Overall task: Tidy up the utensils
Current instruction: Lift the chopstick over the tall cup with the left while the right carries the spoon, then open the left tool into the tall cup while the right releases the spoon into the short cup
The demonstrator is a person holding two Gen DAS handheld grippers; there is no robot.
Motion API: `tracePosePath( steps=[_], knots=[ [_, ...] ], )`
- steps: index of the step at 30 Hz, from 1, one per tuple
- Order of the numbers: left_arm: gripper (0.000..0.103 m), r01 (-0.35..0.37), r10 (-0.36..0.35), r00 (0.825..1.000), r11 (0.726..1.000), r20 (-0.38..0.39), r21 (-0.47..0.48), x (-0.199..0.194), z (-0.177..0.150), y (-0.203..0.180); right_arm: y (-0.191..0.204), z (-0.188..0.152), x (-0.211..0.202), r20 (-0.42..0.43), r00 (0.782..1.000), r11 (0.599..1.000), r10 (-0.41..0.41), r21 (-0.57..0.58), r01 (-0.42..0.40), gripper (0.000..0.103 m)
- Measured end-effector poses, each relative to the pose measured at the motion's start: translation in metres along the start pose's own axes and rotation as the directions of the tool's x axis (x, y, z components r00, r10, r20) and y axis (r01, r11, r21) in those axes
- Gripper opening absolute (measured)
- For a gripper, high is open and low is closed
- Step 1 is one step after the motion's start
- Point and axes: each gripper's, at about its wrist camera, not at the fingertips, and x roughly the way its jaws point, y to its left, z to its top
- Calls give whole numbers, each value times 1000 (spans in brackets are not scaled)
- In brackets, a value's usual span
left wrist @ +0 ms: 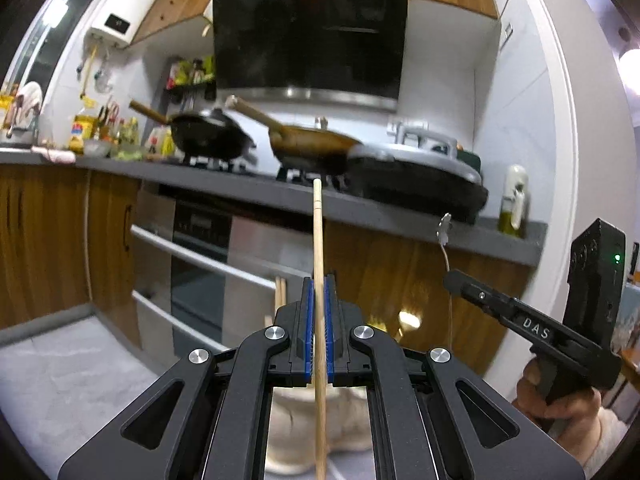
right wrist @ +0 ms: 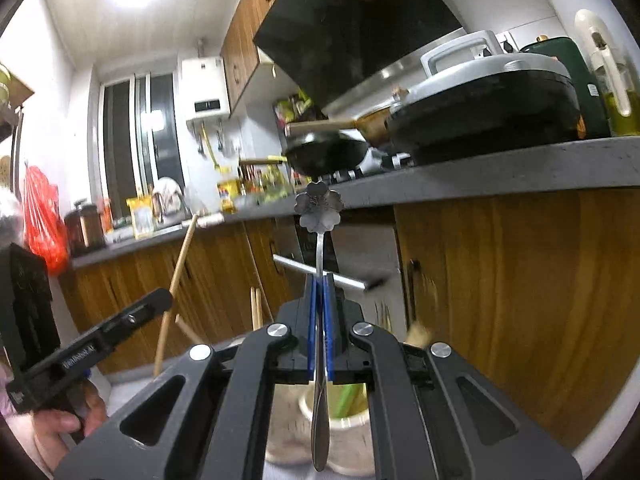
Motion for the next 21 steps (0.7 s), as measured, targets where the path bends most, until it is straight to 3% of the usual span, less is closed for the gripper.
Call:
tracePosePath(
  steps=[9, 15, 21],
  knots=[
    [5, -58, 56, 991, 998, 122, 11, 49, 9, 1, -2, -2, 44, 58, 998, 1000, 8, -2, -8, 3],
    [5, -92, 83, 989, 994, 126, 66, 69, 3, -2, -5, -16, 59, 24, 1000, 1000, -1, -10, 1, 3],
    [5, -75, 66, 993, 994, 103, 83, 69, -6, 1, -5, -26, 69, -33, 999, 999, -20, -29, 19, 3]
  ],
)
